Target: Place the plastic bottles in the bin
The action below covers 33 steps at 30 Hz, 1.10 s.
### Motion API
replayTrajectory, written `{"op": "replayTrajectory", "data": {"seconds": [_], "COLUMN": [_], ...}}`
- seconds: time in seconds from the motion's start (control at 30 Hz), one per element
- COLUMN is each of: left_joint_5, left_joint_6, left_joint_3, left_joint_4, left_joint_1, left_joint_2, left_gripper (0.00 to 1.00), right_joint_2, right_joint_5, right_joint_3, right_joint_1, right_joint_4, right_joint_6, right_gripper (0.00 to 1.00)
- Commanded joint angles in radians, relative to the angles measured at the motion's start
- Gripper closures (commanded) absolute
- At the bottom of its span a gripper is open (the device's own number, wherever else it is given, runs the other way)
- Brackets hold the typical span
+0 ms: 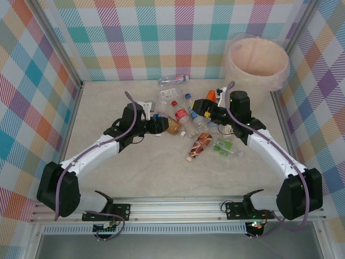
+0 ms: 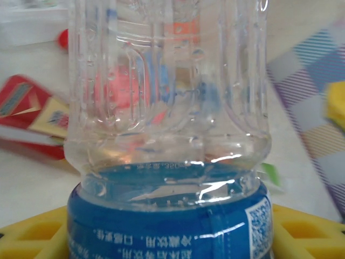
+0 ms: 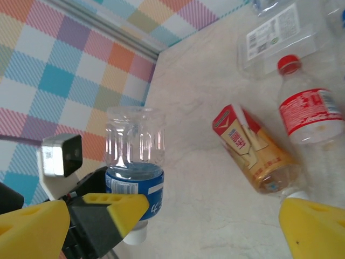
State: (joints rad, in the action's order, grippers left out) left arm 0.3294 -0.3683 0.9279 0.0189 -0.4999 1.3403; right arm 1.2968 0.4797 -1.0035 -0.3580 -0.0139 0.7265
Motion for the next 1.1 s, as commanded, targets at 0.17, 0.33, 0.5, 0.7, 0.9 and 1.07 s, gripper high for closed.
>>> {"op": "replayTrajectory", "data": {"seconds": [0.17,0.33,0.5,0.7,0.9,1.07], "left_joint_5": [0.401,0.482,0.471,0.455,0.389,0.301], "left_joint_6": [-0.047,-0.076,-0.07,-0.071,-0.075,-0.075], "left_joint_3": [-0.003,0.018,0.038,0.047,0.035,0.022], "left_joint_4": [-0.245,-0.311,-0.302,-0.307,-0.301,-0.291], "left_joint_1": [-0.027,-0.055,-0.075,-0.076,-0.077,-0.077], "left_joint_2": [0.0,0.026,0.046,0.059,0.05,0.039], "left_gripper": [0.42,0.42,0.42,0.42,0.42,0.42], "right_joint_2": [0.053,0.102,0.125,0.158,0.162,0.155], "right_joint_5": [0.195,0.219,0.169,0.145,0.153,0.135], "right_joint_3": [-0.023,-0.046,-0.042,-0.039,-0.038,-0.043], "right_joint_1": [-0.055,-0.077,-0.107,-0.119,-0.122,-0.121], "right_joint_4": [0.243,0.295,0.398,0.459,0.452,0.385], "right_joint_6": [0.045,0.078,0.132,0.2,0.19,0.15], "right_gripper": [0.0,0.0,0.0,0.07,0.27,0.35]}}
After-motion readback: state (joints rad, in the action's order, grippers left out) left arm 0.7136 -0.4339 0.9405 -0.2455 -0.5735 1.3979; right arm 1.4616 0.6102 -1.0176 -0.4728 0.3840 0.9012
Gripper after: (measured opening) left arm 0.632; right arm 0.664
